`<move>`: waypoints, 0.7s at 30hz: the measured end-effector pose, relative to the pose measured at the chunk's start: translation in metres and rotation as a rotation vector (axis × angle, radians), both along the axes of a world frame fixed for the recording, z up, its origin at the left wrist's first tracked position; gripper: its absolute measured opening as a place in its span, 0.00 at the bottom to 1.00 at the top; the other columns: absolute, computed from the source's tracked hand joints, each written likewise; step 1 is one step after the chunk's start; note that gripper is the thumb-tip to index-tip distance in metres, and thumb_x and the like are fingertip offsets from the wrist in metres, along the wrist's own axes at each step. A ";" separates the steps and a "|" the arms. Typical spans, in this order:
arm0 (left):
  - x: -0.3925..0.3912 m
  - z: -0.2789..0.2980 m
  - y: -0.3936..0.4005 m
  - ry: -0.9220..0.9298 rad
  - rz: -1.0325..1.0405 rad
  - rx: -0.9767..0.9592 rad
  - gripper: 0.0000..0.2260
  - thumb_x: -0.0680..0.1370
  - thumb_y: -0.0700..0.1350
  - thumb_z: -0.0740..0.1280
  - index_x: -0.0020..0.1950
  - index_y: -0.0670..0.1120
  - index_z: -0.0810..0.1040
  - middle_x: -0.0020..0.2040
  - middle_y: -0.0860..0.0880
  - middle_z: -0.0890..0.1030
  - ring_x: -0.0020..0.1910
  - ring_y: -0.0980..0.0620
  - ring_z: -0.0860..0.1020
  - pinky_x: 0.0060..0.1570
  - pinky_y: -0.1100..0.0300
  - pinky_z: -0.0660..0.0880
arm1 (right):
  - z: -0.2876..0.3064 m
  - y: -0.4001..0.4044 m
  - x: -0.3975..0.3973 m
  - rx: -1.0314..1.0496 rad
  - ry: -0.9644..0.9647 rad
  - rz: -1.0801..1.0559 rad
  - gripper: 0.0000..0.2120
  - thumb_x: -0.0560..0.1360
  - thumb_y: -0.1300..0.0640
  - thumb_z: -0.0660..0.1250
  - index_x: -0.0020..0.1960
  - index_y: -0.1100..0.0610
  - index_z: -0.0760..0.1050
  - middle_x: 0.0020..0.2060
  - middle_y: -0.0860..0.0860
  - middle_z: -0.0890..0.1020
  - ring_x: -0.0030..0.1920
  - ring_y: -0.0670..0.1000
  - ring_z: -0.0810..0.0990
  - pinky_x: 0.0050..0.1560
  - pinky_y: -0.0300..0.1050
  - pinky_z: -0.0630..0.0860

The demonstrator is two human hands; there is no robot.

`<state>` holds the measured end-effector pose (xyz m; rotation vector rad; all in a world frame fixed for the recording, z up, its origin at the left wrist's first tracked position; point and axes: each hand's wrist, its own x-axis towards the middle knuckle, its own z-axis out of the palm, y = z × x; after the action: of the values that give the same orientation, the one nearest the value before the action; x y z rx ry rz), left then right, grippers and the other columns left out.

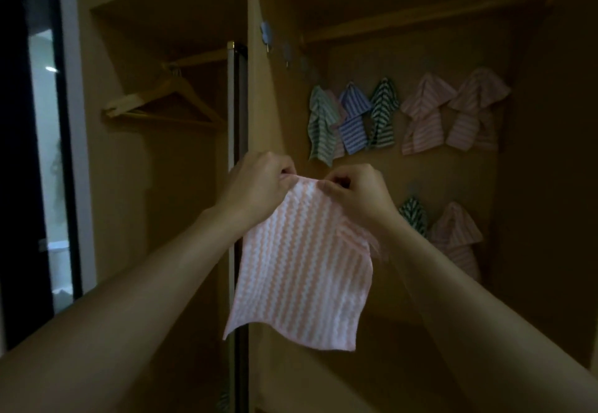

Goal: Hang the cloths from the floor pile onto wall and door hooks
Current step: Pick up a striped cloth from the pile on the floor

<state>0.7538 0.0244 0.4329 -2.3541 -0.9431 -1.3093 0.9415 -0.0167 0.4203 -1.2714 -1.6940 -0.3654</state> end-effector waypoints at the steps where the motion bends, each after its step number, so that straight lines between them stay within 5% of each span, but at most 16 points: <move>1: 0.002 0.006 0.011 -0.011 -0.014 0.026 0.06 0.77 0.47 0.67 0.46 0.49 0.82 0.40 0.52 0.82 0.40 0.54 0.78 0.40 0.54 0.78 | 0.007 0.009 0.001 0.007 -0.014 -0.021 0.09 0.76 0.52 0.68 0.37 0.49 0.78 0.30 0.43 0.76 0.33 0.42 0.75 0.30 0.30 0.63; 11: 0.044 0.063 0.084 0.029 -0.119 0.241 0.04 0.78 0.40 0.61 0.49 0.44 0.74 0.41 0.46 0.78 0.40 0.47 0.76 0.40 0.45 0.75 | 0.067 0.109 0.042 0.119 0.070 -0.039 0.11 0.76 0.55 0.69 0.37 0.59 0.80 0.29 0.51 0.77 0.31 0.48 0.74 0.33 0.43 0.65; 16: 0.068 0.094 0.128 0.152 0.058 0.372 0.11 0.80 0.38 0.60 0.54 0.47 0.82 0.50 0.47 0.78 0.49 0.48 0.76 0.48 0.49 0.75 | 0.100 0.165 0.067 0.127 0.140 0.010 0.06 0.75 0.56 0.70 0.44 0.56 0.83 0.37 0.50 0.83 0.37 0.45 0.78 0.37 0.39 0.71; 18: 0.080 0.107 0.145 0.167 0.117 0.421 0.12 0.81 0.38 0.60 0.57 0.46 0.82 0.51 0.47 0.78 0.48 0.48 0.76 0.46 0.50 0.75 | 0.115 0.185 0.074 0.139 0.184 0.067 0.07 0.76 0.57 0.69 0.46 0.60 0.83 0.41 0.53 0.84 0.42 0.50 0.80 0.42 0.47 0.74; 21: 0.093 0.129 0.170 0.224 0.220 0.458 0.15 0.79 0.36 0.60 0.59 0.46 0.81 0.50 0.46 0.76 0.48 0.45 0.75 0.40 0.53 0.69 | 0.136 0.216 0.081 0.127 0.311 0.166 0.05 0.76 0.60 0.69 0.44 0.62 0.80 0.40 0.53 0.81 0.43 0.50 0.78 0.43 0.44 0.71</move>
<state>0.8468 0.1947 0.5617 -1.9336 -0.7179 -1.0204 1.0221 0.1998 0.5559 -1.0279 -1.4739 -0.1629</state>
